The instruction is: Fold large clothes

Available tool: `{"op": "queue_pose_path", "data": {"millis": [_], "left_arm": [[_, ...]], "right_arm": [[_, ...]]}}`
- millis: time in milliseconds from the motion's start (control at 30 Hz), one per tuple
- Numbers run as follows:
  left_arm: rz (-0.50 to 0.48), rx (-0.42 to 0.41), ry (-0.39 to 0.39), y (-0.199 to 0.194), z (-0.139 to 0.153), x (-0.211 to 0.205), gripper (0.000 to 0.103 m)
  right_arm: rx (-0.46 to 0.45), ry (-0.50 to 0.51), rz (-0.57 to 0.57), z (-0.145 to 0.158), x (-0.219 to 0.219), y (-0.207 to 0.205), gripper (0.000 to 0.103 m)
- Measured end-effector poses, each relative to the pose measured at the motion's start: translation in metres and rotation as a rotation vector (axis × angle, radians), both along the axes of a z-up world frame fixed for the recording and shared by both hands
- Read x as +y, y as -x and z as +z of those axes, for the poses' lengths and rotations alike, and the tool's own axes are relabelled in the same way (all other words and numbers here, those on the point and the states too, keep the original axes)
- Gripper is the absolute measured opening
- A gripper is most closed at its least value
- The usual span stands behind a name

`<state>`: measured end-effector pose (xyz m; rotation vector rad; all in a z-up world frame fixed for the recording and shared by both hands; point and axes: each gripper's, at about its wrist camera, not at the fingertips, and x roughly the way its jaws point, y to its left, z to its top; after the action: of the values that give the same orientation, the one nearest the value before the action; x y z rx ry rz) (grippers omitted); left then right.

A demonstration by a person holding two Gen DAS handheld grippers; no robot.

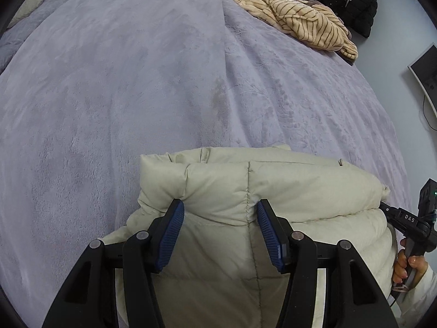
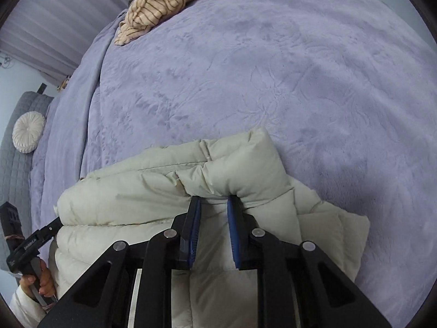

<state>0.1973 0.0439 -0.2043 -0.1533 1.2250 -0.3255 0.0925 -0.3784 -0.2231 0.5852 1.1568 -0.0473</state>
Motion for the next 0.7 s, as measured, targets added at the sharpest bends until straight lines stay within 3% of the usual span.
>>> {"op": "queue_pose_path", "data": {"millis": [200, 467, 633, 700], "left_arm": [[0.016, 0.001, 0.022, -0.004, -0.015, 0.003, 0.058], [0.005, 0.003, -0.003, -0.003, -0.018, 0.005, 0.058], [0.026, 0.011, -0.025, 0.002, 0.003, 0.014, 0.058], [0.028, -0.019, -0.02, 0.009, 0.024, 0.02, 0.058]], "right_arm": [[-0.038, -0.021, -0.014, -0.022, -0.005, -0.005, 0.016], [-0.021, -0.044, -0.02, -0.025, -0.012, -0.007, 0.008], [0.017, -0.014, -0.02, -0.013, -0.016, -0.008, 0.007], [0.038, 0.016, -0.014, -0.001, -0.017, -0.006, 0.012]]}}
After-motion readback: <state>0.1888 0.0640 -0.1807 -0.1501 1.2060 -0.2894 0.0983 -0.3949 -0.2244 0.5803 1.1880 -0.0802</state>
